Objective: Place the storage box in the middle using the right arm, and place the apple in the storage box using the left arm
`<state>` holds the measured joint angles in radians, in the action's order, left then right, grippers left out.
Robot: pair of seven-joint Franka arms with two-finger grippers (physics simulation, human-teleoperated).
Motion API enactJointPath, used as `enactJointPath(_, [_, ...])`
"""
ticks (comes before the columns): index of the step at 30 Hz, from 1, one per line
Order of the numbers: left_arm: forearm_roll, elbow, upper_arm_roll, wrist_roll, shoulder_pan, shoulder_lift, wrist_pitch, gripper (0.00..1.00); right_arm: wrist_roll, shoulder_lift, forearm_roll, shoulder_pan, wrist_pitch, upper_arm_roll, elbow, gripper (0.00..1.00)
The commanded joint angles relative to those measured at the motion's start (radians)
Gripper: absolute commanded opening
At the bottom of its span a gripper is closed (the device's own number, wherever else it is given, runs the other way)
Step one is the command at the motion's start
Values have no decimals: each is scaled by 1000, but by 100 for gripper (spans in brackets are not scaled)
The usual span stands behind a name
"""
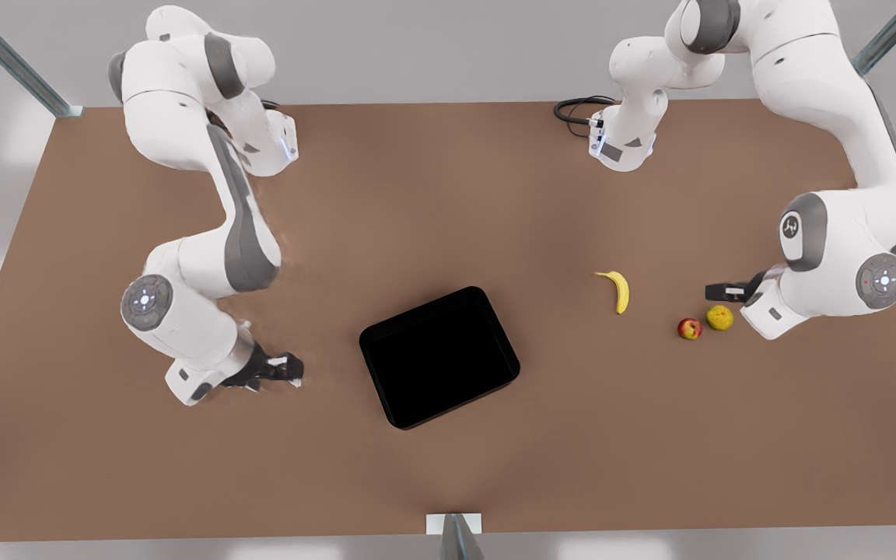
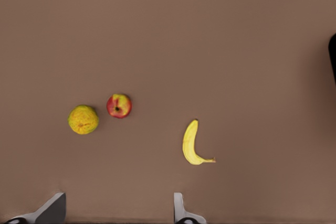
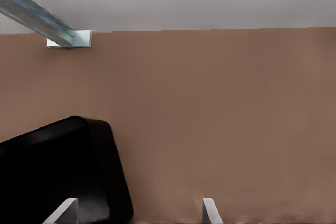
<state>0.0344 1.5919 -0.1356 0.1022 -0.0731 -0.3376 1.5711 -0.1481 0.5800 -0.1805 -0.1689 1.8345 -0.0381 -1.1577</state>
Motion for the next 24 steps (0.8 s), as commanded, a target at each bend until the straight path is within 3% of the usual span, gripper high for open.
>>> enactJointPath(1, [-18, 137, -1, -239, 1, -3, 346, 100, -91, -11, 9, 134, -448, -19, -2, 100])
enactJointPath(3, [-18, 249, -1, -233, 1, -11, 529, 100, 263, -38, 192, 241, -484, -45, 1, 100])
enactJointPath(5, [-18, 267, -2, -230, 1, -24, 547, 100, 278, -262, 230, 272, -492, -45, -152, 100])
enactJointPath(9, [-19, 327, -28, -173, 18, -106, 724, 100, 285, -425, 230, 218, -402, 10, -224, 100])
enactJointPath(24, [-1, 339, -29, -55, 35, -196, 738, 100, 285, -419, 230, 216, -385, 24, -254, 100])
